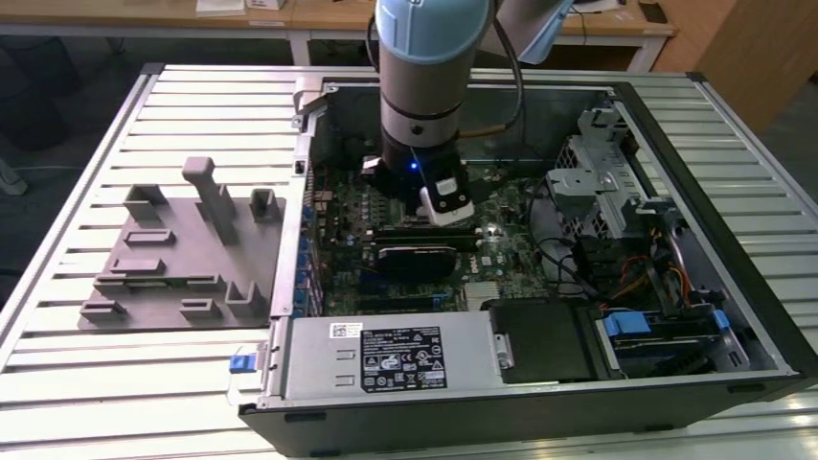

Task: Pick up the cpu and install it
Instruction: 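Install the second cpu locking lever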

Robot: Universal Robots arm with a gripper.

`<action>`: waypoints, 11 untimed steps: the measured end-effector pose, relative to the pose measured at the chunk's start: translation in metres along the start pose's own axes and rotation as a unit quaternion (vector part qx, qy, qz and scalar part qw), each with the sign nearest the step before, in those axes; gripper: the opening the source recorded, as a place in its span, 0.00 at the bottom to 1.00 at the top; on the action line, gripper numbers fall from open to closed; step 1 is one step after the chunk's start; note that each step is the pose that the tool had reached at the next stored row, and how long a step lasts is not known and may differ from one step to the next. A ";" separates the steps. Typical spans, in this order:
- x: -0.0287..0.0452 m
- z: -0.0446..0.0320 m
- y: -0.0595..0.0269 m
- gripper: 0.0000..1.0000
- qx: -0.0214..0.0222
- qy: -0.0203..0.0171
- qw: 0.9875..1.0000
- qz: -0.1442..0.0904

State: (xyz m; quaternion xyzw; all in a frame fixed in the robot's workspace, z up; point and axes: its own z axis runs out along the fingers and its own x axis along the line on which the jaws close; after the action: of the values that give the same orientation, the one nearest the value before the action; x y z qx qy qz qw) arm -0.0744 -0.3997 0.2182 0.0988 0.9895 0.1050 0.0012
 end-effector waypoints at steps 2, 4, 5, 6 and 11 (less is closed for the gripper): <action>-0.0008 0.0012 0.0046 0.11 0.005 -0.001 1.000 0.000; -0.0023 0.0021 0.0083 0.11 0.009 -0.002 1.000 0.000; -0.0033 0.0026 0.0098 0.11 0.011 -0.002 1.000 0.000; -0.0045 0.0029 0.0112 0.11 0.013 -0.003 1.000 0.000; -0.0117 0.0049 0.0187 0.11 0.020 -0.004 1.000 0.000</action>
State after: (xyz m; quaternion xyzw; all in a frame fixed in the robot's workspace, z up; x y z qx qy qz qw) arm -0.0592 -0.3830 0.2171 0.0989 0.9915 0.0846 0.0033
